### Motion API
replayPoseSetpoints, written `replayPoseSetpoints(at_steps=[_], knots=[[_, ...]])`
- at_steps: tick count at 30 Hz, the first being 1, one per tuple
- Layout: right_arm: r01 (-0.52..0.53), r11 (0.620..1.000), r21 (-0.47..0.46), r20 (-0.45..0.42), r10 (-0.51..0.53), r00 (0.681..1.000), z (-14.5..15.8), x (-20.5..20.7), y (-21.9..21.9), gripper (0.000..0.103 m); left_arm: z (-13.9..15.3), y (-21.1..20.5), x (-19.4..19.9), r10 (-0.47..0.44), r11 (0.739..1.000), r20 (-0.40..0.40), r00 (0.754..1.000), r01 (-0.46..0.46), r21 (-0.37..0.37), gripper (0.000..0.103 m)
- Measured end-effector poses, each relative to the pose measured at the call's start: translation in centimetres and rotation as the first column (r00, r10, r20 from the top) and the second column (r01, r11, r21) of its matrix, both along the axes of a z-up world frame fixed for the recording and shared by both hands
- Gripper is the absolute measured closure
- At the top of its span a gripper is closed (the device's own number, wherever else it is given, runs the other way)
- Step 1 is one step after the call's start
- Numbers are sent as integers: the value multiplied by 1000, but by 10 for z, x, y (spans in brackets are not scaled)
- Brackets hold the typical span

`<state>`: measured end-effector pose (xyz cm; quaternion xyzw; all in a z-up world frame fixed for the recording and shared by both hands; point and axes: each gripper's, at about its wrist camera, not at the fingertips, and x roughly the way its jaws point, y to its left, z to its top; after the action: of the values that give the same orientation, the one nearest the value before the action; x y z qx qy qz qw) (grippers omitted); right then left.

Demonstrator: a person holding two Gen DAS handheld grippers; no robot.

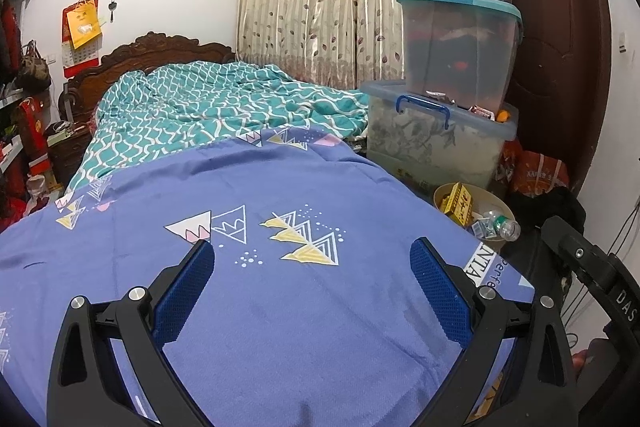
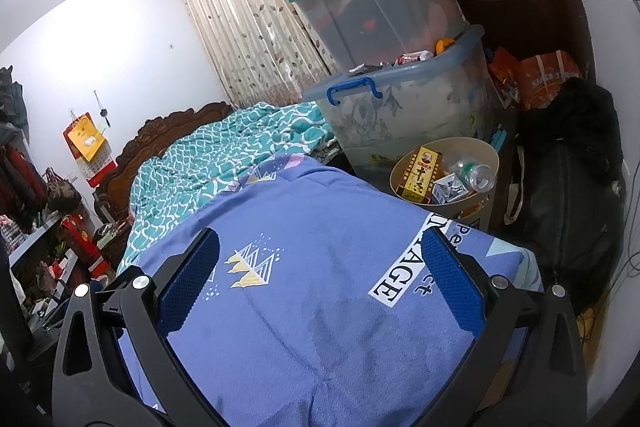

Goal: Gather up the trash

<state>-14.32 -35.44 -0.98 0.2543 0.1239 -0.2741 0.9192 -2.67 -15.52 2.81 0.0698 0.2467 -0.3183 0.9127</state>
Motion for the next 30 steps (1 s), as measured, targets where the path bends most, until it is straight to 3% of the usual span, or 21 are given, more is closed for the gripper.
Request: replayPoseSetpoints(at_steps=[30], knots=[[6,1000,-17,0,-6,1000,3,-1,8,3,-12,-8,1,-8,996,8,1000,7,84,9]])
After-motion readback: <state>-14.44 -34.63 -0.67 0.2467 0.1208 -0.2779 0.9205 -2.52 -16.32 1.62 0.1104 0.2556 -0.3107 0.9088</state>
